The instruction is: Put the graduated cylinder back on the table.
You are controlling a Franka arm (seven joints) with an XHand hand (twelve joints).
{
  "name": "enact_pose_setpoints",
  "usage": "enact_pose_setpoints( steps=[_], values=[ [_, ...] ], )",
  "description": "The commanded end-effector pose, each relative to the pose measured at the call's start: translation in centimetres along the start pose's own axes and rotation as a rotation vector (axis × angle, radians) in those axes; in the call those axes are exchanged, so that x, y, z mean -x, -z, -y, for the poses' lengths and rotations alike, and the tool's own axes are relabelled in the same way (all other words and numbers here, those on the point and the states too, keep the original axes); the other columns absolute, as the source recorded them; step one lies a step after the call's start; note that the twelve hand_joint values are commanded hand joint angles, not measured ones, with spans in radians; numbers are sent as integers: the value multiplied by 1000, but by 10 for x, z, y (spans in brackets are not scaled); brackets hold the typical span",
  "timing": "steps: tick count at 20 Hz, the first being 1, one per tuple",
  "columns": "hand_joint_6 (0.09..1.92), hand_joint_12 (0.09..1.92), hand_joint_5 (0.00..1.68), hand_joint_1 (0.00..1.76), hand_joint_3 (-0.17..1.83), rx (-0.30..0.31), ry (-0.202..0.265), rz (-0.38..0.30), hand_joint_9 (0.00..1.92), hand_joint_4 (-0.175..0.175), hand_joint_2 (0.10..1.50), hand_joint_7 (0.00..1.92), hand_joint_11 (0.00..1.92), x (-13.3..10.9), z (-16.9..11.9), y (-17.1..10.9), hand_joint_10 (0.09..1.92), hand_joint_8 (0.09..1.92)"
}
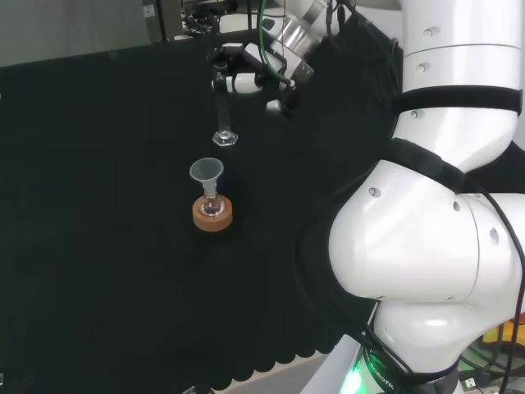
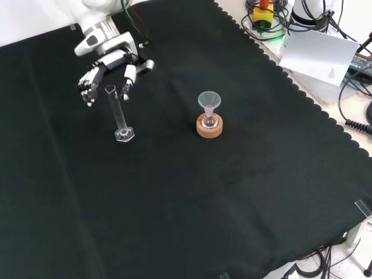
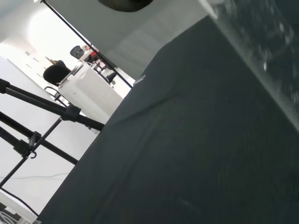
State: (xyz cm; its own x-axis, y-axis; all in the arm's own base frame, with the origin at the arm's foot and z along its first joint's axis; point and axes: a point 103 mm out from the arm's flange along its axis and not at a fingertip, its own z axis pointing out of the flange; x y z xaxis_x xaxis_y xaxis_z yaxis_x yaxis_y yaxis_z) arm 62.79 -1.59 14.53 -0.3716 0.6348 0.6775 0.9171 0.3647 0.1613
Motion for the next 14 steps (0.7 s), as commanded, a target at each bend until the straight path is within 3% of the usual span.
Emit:
enact_pose_setpoints(
  steps=[1, 8, 14],
  values=[
    [215, 1370, 338, 834, -175, 33, 2, 136, 723, -90, 957, 248, 222, -37, 21, 51, 87, 701],
    [191, 1366, 340, 833, -175, 79, -18, 277, 708, -90, 956, 240, 196, -94, 64, 99, 87, 701],
    [161, 1373, 348, 833, -175, 99, -56, 366, 686, -90, 959, 229, 156, -137, 110, 117, 87, 702]
  ],
)
